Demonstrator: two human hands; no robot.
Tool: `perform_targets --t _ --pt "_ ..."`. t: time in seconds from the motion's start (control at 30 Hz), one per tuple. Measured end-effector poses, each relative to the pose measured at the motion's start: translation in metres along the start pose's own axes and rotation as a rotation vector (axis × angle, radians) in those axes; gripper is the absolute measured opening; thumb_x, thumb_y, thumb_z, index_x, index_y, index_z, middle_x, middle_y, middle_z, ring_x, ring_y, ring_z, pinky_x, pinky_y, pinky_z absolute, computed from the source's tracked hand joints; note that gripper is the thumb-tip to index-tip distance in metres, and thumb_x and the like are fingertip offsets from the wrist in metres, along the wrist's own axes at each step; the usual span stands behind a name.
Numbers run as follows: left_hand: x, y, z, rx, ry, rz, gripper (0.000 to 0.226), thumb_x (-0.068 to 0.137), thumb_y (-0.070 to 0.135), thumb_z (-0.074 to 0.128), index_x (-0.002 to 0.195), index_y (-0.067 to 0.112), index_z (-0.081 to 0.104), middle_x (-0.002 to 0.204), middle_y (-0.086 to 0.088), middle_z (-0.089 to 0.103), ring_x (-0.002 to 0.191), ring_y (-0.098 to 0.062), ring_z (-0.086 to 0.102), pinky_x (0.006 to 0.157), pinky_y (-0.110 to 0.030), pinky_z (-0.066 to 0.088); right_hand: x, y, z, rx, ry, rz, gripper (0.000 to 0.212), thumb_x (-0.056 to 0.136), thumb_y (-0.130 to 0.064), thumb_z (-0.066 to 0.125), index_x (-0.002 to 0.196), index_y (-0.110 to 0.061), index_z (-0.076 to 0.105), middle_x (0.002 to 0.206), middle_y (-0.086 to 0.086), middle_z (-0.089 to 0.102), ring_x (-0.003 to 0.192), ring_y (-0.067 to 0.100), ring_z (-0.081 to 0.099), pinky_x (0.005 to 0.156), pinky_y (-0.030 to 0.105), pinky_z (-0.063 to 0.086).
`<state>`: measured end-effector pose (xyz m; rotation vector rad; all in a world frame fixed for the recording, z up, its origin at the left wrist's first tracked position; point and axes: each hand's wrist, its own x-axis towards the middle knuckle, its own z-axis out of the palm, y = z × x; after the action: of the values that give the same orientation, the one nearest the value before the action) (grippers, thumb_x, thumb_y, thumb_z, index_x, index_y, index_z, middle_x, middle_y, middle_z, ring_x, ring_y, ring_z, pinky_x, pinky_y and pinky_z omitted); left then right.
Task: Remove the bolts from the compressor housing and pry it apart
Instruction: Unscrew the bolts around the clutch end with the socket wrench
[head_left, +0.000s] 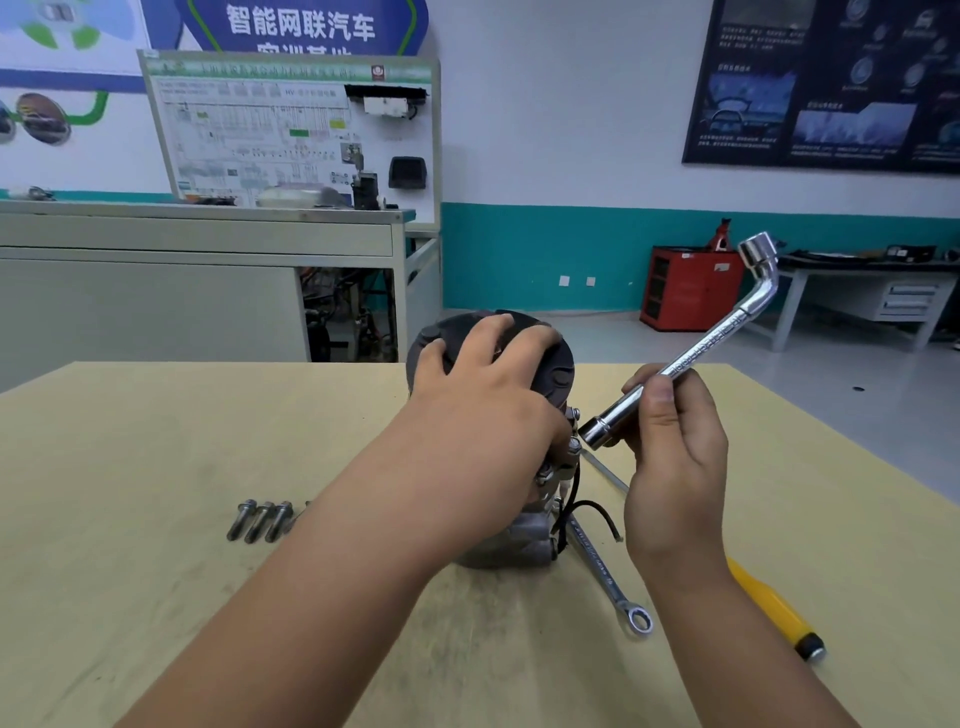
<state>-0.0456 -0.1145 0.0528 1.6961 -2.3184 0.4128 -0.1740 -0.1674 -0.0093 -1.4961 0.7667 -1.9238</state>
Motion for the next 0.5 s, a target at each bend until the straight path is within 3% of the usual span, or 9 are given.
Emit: perform_targets --t 0.1,0.3,0.5 --pt "0.0023 0.0014 0.0021 0.005 0.005 -0.016 0.028 0.084 0.026 0.069 0.107 0.041 0.065 0.143 0.018 -0.001 0.132 -0.009 -0.012 0.110 -0.057 0.012 0.0003 -0.0004 0.0004 0.008 -0.009 0.000 0.022 0.093 -0.033 0.037 0.081 -0.019 0.050 0.066 -0.011 0.047 0.067 0.018 0.043 0.068 0.047 0.043" --pt "0.0027 0.0004 0.0029 0.018 0.018 -0.013 0.028 0.084 0.027 0.068 0.108 0.041 0.064 0.147 0.015 0.002 0.135 -0.012 -0.008 0.111 -0.056 0.013 0.0001 0.0014 -0.0002 -0.011 -0.035 -0.020 0.022 0.093 -0.032 0.037 0.082 -0.017 0.050 0.065 -0.011 0.050 0.063 0.007 0.046 0.066 0.039 0.043" --pt "0.0030 -0.0017 -0.0025 -0.048 0.051 0.012 0.025 0.086 0.031 0.067 0.109 0.042 0.067 0.149 0.012 0.013 0.127 -0.006 -0.001 0.105 -0.042 0.013 0.0002 0.0041 -0.0005 -0.011 -0.045 -0.024 0.021 0.093 -0.032 0.037 0.082 -0.019 0.050 0.065 -0.012 0.049 0.062 0.008 0.045 0.063 0.031 0.041"
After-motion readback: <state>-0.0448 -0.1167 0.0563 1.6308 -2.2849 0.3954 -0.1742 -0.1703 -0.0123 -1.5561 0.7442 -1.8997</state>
